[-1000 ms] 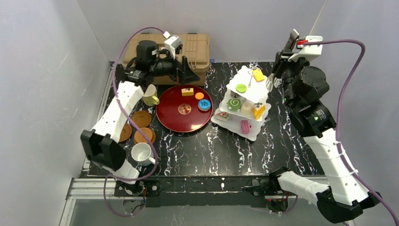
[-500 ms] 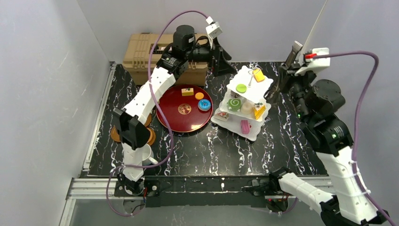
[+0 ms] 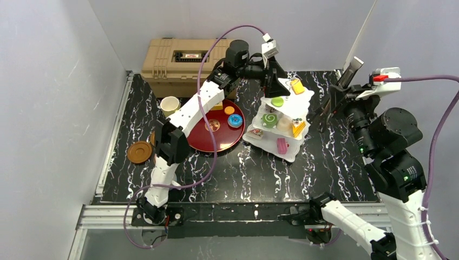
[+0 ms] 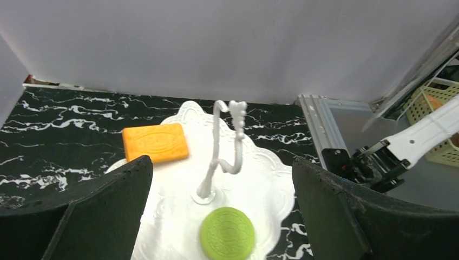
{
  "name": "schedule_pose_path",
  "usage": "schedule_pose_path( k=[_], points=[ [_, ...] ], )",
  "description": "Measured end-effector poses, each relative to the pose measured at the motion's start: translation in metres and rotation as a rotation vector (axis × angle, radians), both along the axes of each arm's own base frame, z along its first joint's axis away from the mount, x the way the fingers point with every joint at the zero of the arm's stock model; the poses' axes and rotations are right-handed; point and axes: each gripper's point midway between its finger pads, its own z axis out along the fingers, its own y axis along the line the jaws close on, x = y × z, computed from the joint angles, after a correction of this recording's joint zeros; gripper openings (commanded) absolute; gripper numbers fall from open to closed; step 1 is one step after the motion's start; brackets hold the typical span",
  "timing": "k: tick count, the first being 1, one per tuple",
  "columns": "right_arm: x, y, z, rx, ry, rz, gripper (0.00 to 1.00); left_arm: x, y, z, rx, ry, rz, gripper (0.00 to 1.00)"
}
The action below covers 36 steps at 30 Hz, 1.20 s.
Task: Serve the afternoon tea
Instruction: Adjust the desert table at the center of the board.
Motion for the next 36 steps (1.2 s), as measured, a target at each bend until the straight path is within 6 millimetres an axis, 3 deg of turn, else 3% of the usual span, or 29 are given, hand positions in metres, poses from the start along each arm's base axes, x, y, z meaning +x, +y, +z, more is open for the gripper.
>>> schedule_pose_path(
  k=[2, 5, 11, 20, 22, 24, 26, 36],
  points=[
    [-0.001, 0.003, -0.003, 0.001, 0.013, 0.018, 0.12, 0.007, -0.004, -0.003, -0.015, -0.016, 0.002, 0.97],
    [-0.002, 0.006, -0.005, 0.009, 0.021, 0.035, 0.12, 0.012, -0.011, -0.002, -0.052, -0.042, -0.017, 0.84],
    [-0.005, 0.005, -0.009, -0.003, 0.046, 0.035, 0.12, 0.010, -0.016, 0.012, -0.130, -0.072, -0.092, 0.39],
    [-0.003, 0.006, -0.012, -0.011, 0.059, 0.034, 0.12, -0.003, -0.014, 0.033, -0.187, -0.097, -0.176, 0.14],
    [-0.002, 0.006, -0.013, -0.012, 0.062, 0.034, 0.12, -0.005, -0.013, 0.034, -0.188, -0.092, -0.187, 0.15],
    [-0.002, 0.006, -0.013, -0.013, 0.064, 0.034, 0.12, -0.005, -0.011, 0.034, -0.187, -0.085, -0.190, 0.33],
    [-0.001, 0.007, -0.014, -0.014, 0.065, 0.034, 0.12, -0.006, -0.010, 0.035, -0.187, -0.085, -0.200, 0.43],
    [-0.001, 0.007, -0.009, -0.009, 0.057, 0.034, 0.11, -0.007, -0.008, 0.035, -0.184, -0.075, -0.211, 0.50]
  ],
)
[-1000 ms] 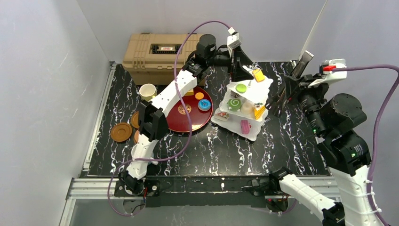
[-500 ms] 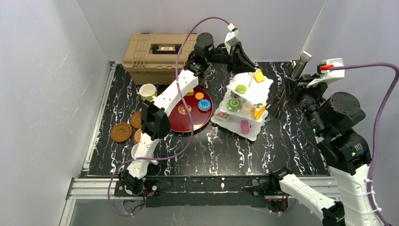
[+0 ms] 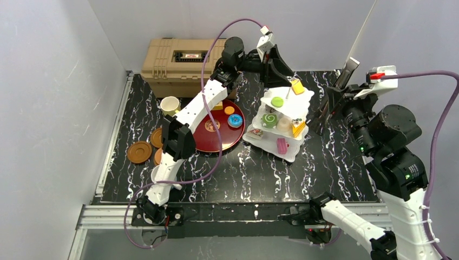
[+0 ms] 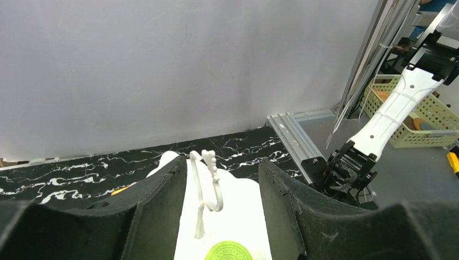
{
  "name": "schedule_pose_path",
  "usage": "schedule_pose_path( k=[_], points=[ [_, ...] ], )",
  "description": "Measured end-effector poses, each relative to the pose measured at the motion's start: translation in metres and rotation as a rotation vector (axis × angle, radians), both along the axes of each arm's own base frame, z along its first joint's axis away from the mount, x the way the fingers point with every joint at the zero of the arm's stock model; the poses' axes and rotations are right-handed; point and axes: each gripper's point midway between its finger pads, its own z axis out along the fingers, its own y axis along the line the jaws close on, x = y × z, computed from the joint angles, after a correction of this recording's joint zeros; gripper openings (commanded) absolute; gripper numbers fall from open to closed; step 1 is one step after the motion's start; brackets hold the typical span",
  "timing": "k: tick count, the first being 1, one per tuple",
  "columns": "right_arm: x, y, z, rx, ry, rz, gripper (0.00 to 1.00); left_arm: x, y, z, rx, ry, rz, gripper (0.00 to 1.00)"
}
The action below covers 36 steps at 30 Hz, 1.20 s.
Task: Serve the afternoon tea
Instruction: Adjust the desert table at the center of the board.
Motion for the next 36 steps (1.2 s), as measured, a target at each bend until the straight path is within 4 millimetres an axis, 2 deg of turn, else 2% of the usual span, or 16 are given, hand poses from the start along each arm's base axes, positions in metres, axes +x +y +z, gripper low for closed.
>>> schedule_pose_path(
  k=[4, 11, 14, 19, 36],
  points=[
    [0.000, -0.001, 0.001, 0.002, -0.003, -0.003, 0.11, 0.001, -0.001, 0.000, 0.000, 0.009, 0.009, 0.48],
    [-0.001, -0.001, 0.002, 0.003, -0.004, -0.003, 0.10, 0.006, -0.006, -0.008, 0.006, 0.030, 0.021, 0.34],
    [-0.002, -0.002, 0.003, 0.005, -0.007, -0.004, 0.10, 0.008, -0.007, -0.013, 0.013, 0.040, 0.020, 0.24],
    [-0.004, -0.004, 0.004, 0.011, -0.015, -0.007, 0.10, 0.009, -0.011, -0.018, 0.017, 0.049, 0.013, 0.00],
    [0.000, 0.000, -0.008, 0.022, 0.005, -0.006, 0.09, -0.010, -0.005, -0.011, 0.000, -0.003, -0.100, 0.00]
  ],
)
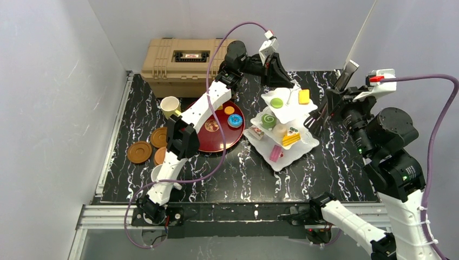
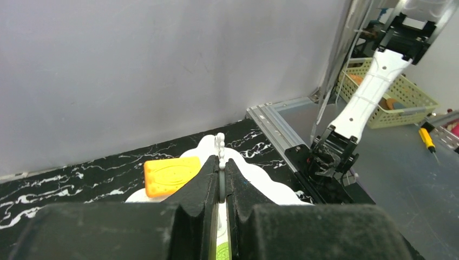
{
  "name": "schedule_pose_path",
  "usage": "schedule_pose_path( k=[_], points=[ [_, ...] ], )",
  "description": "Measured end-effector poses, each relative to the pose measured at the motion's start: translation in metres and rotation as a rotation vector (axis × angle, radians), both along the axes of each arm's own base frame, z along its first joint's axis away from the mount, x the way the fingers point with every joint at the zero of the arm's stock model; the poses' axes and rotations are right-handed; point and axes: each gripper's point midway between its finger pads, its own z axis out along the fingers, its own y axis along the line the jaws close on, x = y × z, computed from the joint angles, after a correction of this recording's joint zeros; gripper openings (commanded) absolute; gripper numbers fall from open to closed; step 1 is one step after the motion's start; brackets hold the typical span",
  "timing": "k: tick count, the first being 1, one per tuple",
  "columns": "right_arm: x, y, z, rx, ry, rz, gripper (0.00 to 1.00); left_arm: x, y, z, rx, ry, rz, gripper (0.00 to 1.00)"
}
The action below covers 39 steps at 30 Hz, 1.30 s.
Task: Serve the afternoon tea
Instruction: Adjust the desert table at the center of the board.
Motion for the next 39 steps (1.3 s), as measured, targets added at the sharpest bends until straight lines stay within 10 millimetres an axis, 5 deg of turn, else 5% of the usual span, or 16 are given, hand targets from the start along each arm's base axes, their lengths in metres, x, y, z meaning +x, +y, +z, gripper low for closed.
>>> schedule_pose_path(
  k=[16, 21, 26, 39],
  points=[
    [-0.001, 0.001, -0.004, 0.013, -0.002, 0.008, 0.09, -0.030, 0.014, -0.004, -0.028, -0.204, -0.191, 0.01],
    [-0.001, 0.001, -0.004, 0.012, -0.002, 0.007, 0.09, -0.034, 0.010, -0.011, -0.045, -0.228, -0.187, 0.52],
    [-0.001, 0.000, -0.004, 0.010, -0.003, 0.003, 0.09, -0.033, 0.010, -0.018, -0.047, -0.202, -0.112, 0.79],
    [-0.002, -0.006, -0.001, 0.002, -0.012, -0.025, 0.09, -0.030, 0.037, 0.018, -0.080, -0.133, 0.199, 0.80]
  ],
)
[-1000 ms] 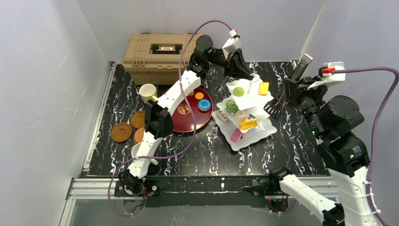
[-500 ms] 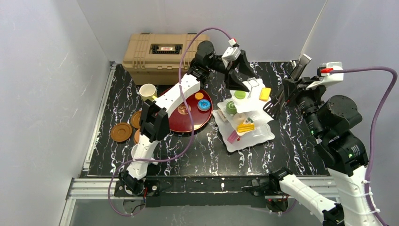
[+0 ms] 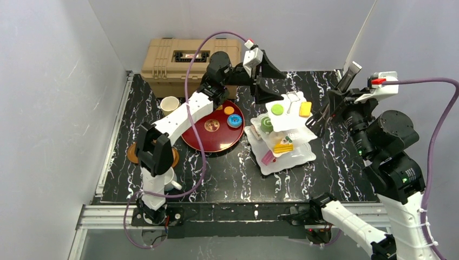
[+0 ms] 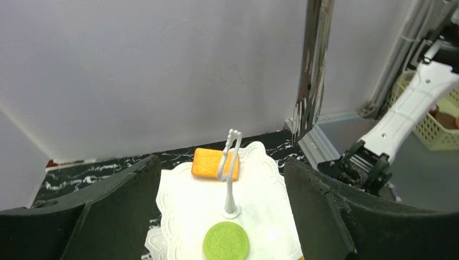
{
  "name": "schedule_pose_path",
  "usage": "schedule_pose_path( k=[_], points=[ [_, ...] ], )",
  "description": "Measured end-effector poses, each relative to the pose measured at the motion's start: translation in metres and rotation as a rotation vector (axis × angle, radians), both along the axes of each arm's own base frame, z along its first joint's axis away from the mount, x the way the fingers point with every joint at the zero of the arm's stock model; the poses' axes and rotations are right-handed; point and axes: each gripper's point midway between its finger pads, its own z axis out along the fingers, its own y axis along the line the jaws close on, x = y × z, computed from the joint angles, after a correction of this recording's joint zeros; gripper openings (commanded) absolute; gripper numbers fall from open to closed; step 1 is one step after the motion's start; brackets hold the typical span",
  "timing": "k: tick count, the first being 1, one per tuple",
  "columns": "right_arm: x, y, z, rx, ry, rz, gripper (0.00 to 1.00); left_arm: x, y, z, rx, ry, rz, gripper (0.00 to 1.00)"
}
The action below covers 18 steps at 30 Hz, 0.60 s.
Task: Serve the afternoon tea
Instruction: Adjust the desert table at the center of the board.
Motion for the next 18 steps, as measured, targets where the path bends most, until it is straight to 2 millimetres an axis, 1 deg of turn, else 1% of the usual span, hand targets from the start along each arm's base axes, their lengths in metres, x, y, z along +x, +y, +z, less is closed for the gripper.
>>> schedule_pose_path(
  k=[3, 6, 8, 13, 16, 18],
  points=[
    [0.000, -0.001, 0.000, 0.001, -0.002, -0.003, 0.09, 0.004, 0.005, -0.001, 0.009, 0.067, 0.087, 0.81],
    [-0.001, -0.001, 0.001, 0.000, -0.002, -0.004, 0.09, 0.005, 0.009, -0.015, 0.045, 0.110, 0.174, 0.83],
    [-0.001, -0.001, 0.001, -0.001, -0.004, -0.004, 0.09, 0.001, 0.008, -0.024, 0.072, 0.117, 0.211, 0.83],
    [-0.004, -0.002, 0.003, 0.002, -0.012, 0.000, 0.09, -0.010, -0.012, -0.037, 0.131, 0.089, 0.311, 0.81],
    [-0.008, -0.004, 0.005, 0.008, -0.023, 0.002, 0.09, -0.017, -0.022, -0.044, 0.158, 0.074, 0.337, 0.76],
    [-0.010, -0.006, 0.008, 0.012, -0.032, 0.002, 0.09, -0.019, -0.028, -0.044, 0.166, 0.074, 0.342, 0.71]
  ],
)
